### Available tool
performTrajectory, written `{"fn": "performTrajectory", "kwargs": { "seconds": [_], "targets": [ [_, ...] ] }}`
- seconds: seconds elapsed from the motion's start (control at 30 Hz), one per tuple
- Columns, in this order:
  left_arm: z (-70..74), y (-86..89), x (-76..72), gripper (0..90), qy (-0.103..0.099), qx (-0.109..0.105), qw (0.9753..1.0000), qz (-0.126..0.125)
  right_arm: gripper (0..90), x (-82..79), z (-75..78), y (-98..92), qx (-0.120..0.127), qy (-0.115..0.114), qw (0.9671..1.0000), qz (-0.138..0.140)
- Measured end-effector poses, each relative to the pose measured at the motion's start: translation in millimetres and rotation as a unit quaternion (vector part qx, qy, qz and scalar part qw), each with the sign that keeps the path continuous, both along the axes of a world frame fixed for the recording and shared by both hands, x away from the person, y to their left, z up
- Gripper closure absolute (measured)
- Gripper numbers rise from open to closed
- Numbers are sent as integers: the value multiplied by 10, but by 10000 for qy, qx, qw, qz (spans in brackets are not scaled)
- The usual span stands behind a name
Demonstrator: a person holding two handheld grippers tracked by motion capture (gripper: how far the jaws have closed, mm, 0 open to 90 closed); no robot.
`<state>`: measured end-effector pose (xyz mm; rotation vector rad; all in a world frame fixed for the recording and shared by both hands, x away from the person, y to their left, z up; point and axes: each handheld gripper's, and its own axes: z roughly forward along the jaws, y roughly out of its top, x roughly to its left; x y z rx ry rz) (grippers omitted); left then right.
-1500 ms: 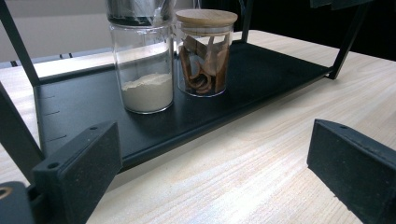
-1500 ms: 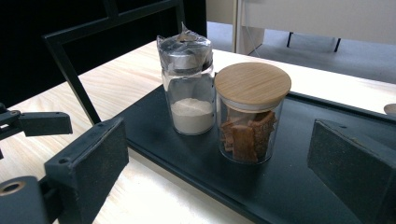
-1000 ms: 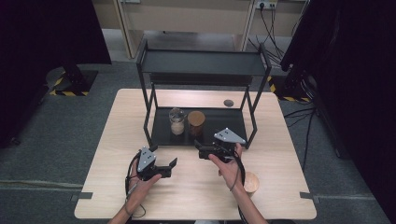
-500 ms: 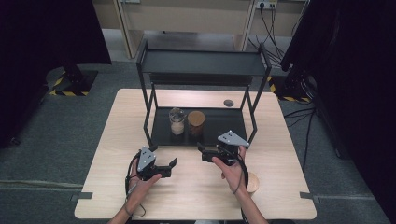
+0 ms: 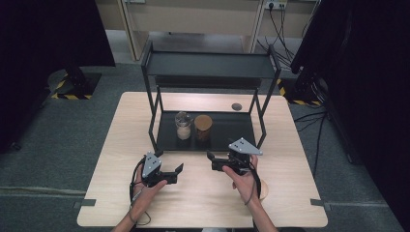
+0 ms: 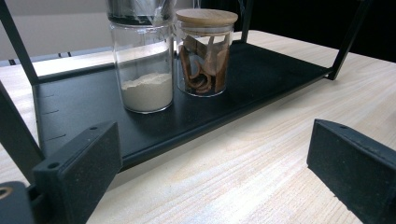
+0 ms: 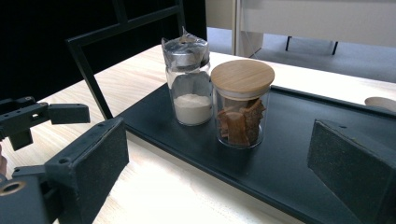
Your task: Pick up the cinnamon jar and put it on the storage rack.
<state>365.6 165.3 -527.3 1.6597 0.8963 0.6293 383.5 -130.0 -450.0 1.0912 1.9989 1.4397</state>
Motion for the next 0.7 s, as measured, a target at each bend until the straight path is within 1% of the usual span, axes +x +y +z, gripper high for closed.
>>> {"fn": "performTrajectory", "kwargs": {
  "seconds": [0.33, 0.7],
  "targets": [
    [0, -1, -1, 26, -7, 14, 10000, -9, 56, -64, -6, -54, 4, -3, 10000, -10],
    [0, -3, -3, 26, -18, 26, 10000, -9, 56, -139, 18, -126, 86, -16, 10000, -42]
  ]
}}
